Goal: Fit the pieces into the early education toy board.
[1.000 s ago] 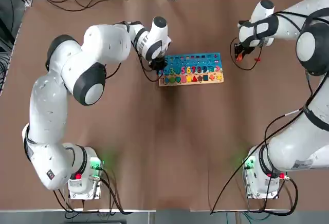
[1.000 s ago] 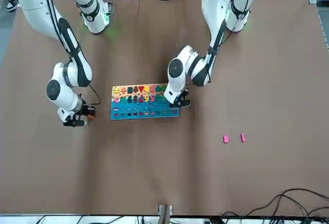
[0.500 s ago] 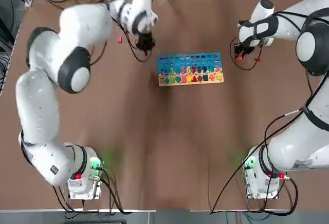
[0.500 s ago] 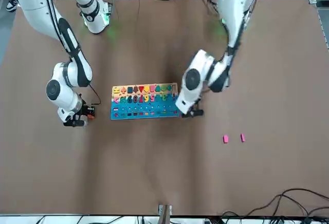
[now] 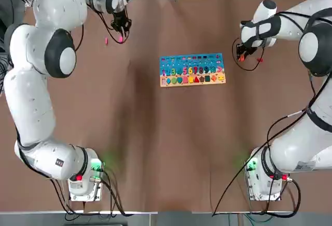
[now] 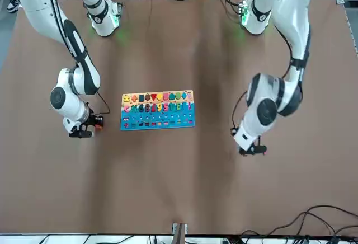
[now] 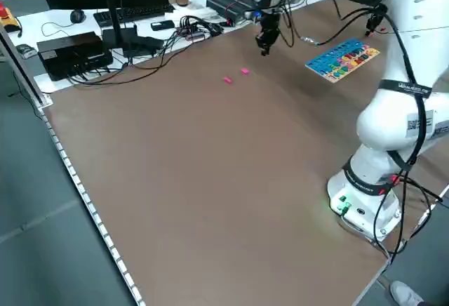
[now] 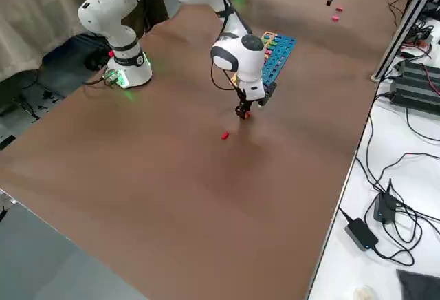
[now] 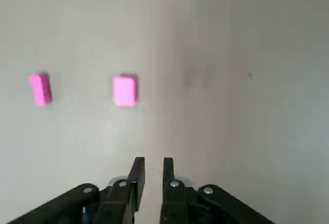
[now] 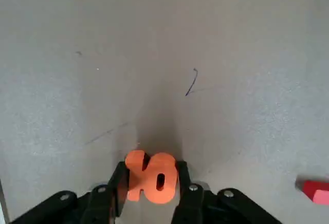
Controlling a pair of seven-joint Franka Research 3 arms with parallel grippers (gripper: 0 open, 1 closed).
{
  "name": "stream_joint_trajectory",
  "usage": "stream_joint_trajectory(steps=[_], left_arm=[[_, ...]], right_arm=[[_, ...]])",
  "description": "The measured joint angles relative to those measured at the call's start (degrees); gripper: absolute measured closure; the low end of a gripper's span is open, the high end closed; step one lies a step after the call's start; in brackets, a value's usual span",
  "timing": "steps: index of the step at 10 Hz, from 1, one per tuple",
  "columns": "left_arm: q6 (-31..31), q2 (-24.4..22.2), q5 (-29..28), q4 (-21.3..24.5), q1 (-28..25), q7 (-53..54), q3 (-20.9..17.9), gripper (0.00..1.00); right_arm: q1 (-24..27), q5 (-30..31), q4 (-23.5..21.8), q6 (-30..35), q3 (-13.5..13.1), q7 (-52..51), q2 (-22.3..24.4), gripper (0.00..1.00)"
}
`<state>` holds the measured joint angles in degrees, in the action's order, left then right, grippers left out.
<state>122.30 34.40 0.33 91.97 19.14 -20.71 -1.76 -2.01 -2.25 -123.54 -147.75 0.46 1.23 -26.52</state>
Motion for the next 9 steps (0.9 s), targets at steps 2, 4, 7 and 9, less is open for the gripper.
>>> stream_joint_trajectory(steps=[2, 4, 7, 9], left_arm=[[1.30, 5.01, -0.25, -3.74, -2.62, 2.88, 0.03, 0.60], [6.06, 8.14, -0.27, -4.19, -4.46, 4.33, 0.17, 0.52], [8.37, 9.86, -0.27, -4.44, -4.39, 4.32, 0.54, 0.52], [11.67, 10.37, -0.27, -3.70, -4.36, 4.05, 0.68, 0.51]], right_arm=[[-0.01, 0.00, 0.01, 0.12, 0.00, 1.10, 0.01, 0.57], [-0.03, 0.00, 0.15, 1.31, 0.06, 2.21, 0.12, 0.58], [-0.84, 0.00, 0.38, 3.31, 0.18, 2.61, 0.93, 0.58], [-2.34, 0.00, 0.60, 4.77, 0.31, 2.63, 2.42, 0.58]])
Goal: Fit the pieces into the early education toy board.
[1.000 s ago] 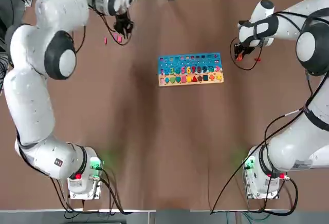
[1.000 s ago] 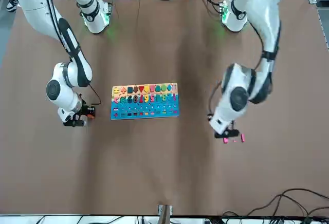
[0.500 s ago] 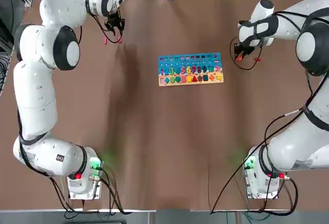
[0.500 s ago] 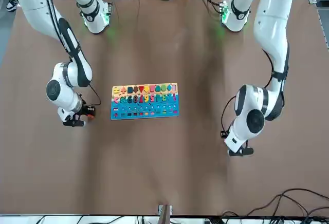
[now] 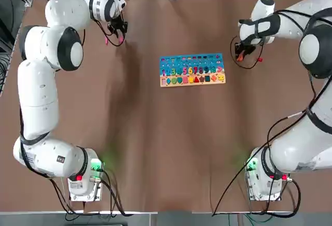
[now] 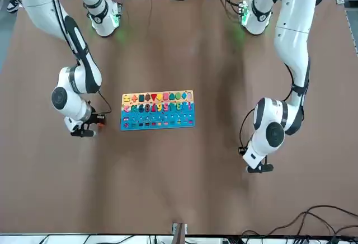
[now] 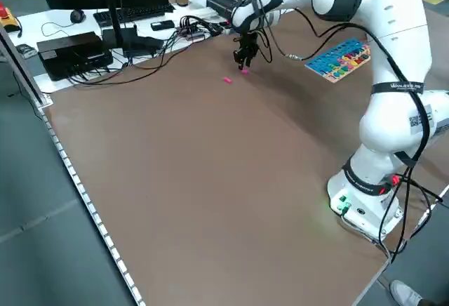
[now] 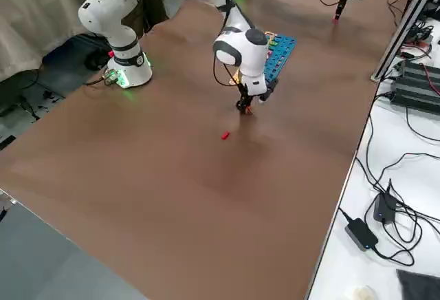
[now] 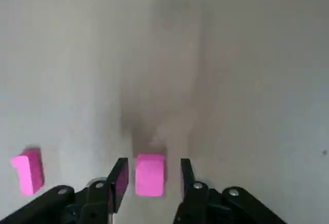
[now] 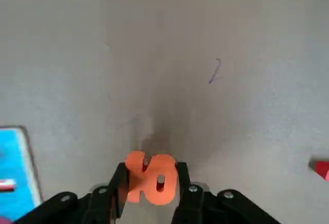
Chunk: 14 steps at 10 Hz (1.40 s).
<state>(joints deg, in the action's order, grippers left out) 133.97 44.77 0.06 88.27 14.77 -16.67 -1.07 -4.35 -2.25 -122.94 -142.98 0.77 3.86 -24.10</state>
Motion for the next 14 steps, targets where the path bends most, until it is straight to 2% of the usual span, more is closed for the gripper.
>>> stream_joint_trajectory(steps=[2, 6, 9, 14], left_arm=[[3.65, 0.27, 0.00, 2.35, -0.20, 0.00, 0.00, 0.51], [3.41, 0.13, 0.00, 2.40, -0.16, 0.03, 0.04, 0.52], [1.59, -0.50, 0.00, 2.40, -0.15, 0.08, 0.07, 0.52], [-0.42, -1.15, 0.00, 2.44, -0.17, 0.16, 0.10, 0.56]], right_arm=[[-3.65, 0.00, -0.37, 0.99, 0.11, 0.04, 2.70, 0.58], [-13.30, 0.00, -1.98, 1.03, 0.23, 0.37, 5.63, 0.58], [-18.24, -0.02, -2.42, -0.04, 0.19, 5.27, 5.62, 0.58], [-21.15, -0.04, -3.15, -5.67, 0.13, 12.74, 1.94, 0.58]])
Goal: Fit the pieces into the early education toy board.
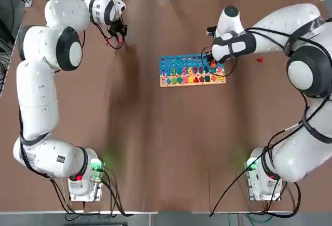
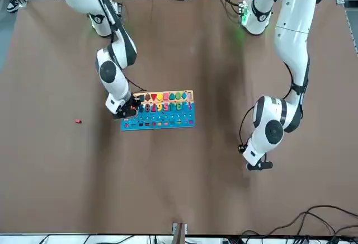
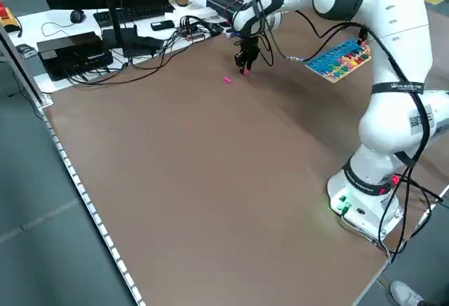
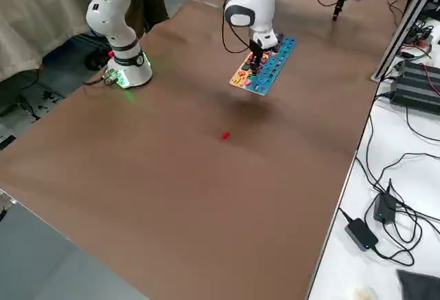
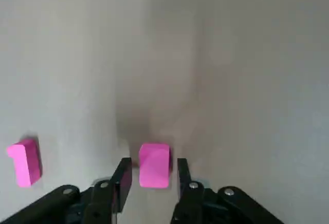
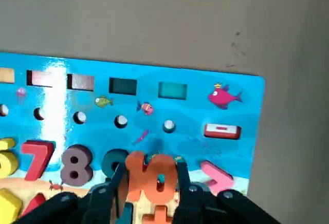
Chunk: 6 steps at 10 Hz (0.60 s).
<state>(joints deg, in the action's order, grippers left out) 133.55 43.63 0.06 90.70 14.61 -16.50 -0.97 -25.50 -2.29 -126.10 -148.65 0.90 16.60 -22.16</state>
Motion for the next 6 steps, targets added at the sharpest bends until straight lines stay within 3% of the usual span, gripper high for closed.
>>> stream_joint_trajectory(steps=[2, 6], left_arm=[[0.00, 0.00, 0.00, 0.00, -0.02, 0.13, 0.00, 0.57], [0.00, 0.00, 0.00, 0.00, -0.02, 0.30, 0.00, 0.57]], right_arm=[[-0.04, 0.00, -0.47, -3.44, -0.07, 0.17, -1.91, 0.58], [-0.03, 0.00, -0.60, -3.97, -0.96, 0.17, -2.19, 0.58]])
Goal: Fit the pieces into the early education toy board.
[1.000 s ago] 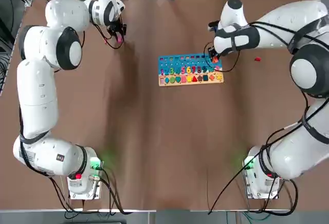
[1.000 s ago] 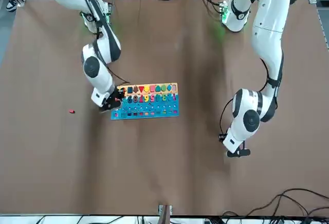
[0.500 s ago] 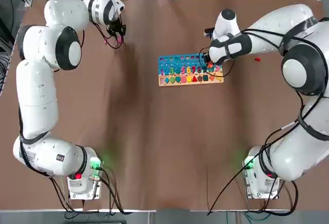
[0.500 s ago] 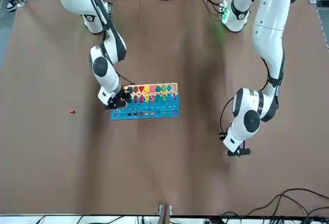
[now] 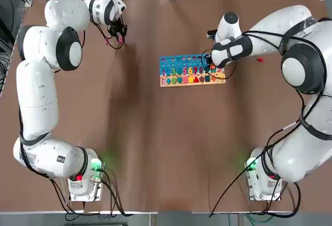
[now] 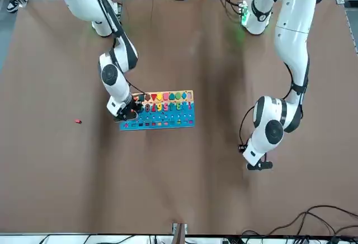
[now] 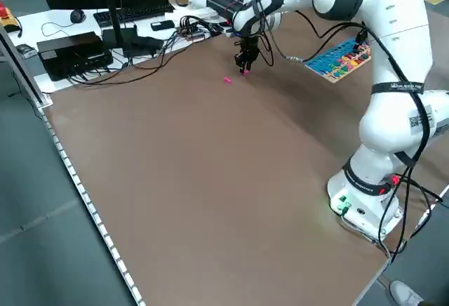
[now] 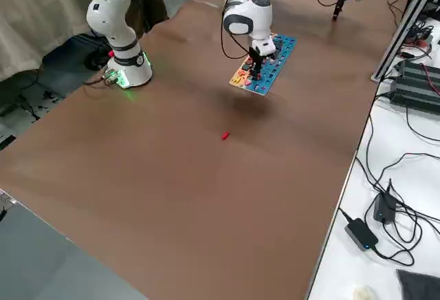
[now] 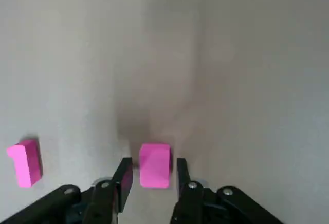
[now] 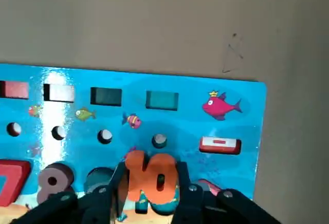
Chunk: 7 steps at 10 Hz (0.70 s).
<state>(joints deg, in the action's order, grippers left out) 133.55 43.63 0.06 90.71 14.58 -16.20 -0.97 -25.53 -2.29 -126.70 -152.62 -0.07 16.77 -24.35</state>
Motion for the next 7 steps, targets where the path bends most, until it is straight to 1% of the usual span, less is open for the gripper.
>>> stream_joint_trajectory(steps=[3, 7], left_arm=[[0.00, 0.00, 0.00, 0.01, -0.04, 0.10, 0.00, 0.58], [0.00, 0.00, 0.00, 0.01, -0.03, 0.25, 0.00, 0.65]], right_arm=[[0.00, 0.00, -0.15, 0.00, -0.14, 0.00, -0.04, 0.58], [-0.12, 0.00, -0.78, 0.00, -0.09, 0.00, 0.26, 0.58]])
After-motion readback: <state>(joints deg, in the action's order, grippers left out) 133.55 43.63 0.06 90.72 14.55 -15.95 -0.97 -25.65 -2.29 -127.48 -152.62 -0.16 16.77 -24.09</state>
